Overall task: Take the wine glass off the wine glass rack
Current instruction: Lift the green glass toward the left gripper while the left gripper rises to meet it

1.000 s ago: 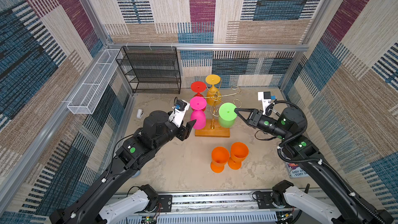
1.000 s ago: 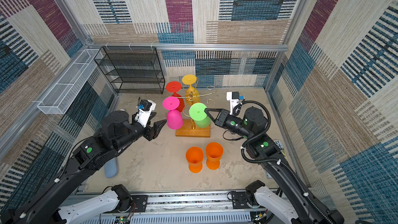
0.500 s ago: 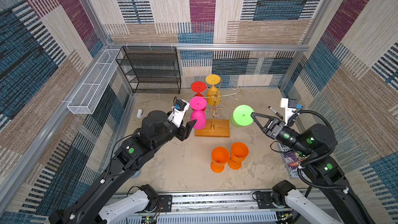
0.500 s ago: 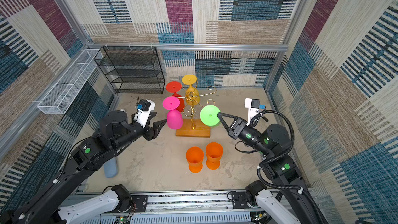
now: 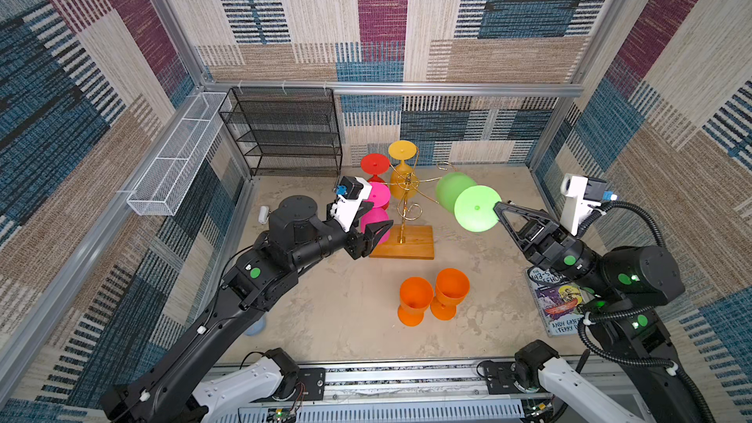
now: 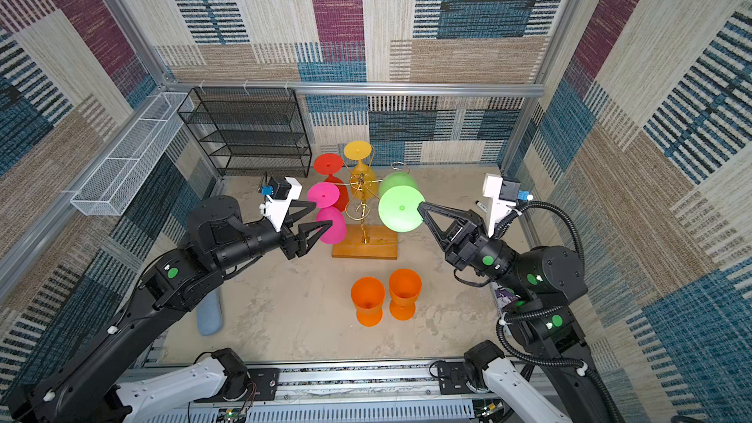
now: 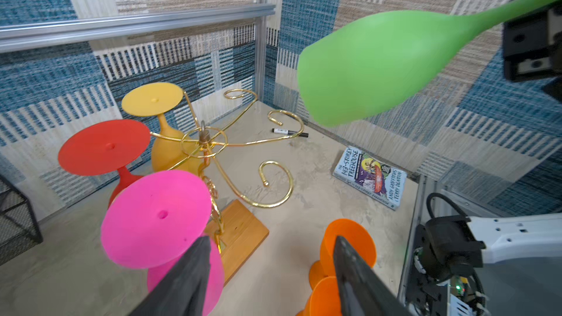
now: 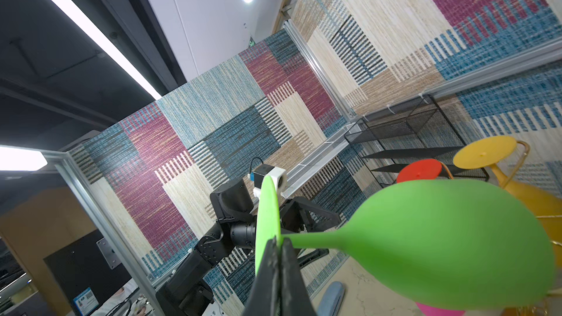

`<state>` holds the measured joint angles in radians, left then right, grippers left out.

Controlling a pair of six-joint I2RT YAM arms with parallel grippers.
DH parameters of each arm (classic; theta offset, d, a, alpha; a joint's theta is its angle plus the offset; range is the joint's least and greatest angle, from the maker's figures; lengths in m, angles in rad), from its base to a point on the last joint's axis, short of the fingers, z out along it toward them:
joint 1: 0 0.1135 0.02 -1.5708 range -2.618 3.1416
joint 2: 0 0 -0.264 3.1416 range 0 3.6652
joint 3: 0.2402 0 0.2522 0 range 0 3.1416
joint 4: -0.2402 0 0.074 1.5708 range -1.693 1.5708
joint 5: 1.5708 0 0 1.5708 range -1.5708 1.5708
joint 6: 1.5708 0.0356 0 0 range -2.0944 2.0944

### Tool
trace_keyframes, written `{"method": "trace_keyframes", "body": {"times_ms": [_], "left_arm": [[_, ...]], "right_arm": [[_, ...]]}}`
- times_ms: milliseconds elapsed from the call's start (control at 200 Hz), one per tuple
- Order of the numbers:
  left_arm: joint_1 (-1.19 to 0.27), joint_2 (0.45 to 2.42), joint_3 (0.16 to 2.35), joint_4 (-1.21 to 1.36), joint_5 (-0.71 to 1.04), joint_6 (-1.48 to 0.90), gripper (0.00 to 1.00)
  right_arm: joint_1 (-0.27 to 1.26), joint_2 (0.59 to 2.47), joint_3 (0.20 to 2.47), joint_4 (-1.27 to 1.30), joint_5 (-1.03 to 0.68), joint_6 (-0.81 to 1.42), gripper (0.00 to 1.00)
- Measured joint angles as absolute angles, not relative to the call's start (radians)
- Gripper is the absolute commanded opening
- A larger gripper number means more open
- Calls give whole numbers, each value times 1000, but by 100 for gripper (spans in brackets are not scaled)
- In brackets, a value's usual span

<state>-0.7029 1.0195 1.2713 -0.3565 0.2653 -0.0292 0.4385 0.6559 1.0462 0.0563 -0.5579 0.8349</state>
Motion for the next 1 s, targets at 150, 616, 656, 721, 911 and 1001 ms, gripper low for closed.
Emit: {"method": "trace_keyframes", "body": {"times_ms": [150,616,656,721,911,1001], "left_arm": [[-702,1051,1285,-281,379,-43,68],[-416,1088,1081,285,803,-353,75],[-389,1116,1064,391,847,-434,74],[-362,1168,1054,559,920,-560,73],[-343,1330,1089,1051,1077,-934,69],[-343,1378,1117,1195,1117,-1060,67]], "right_arm": [[439,708,1038,212,-620,861,0],[439,770,896,728,-780,1061,0],[439,775,881,769,-783,1083,0],[439,787,860,827,-787,1116,0],[439,822,829,932,-796,1180,0],[439,836,828,971,-801,1198,0]]}}
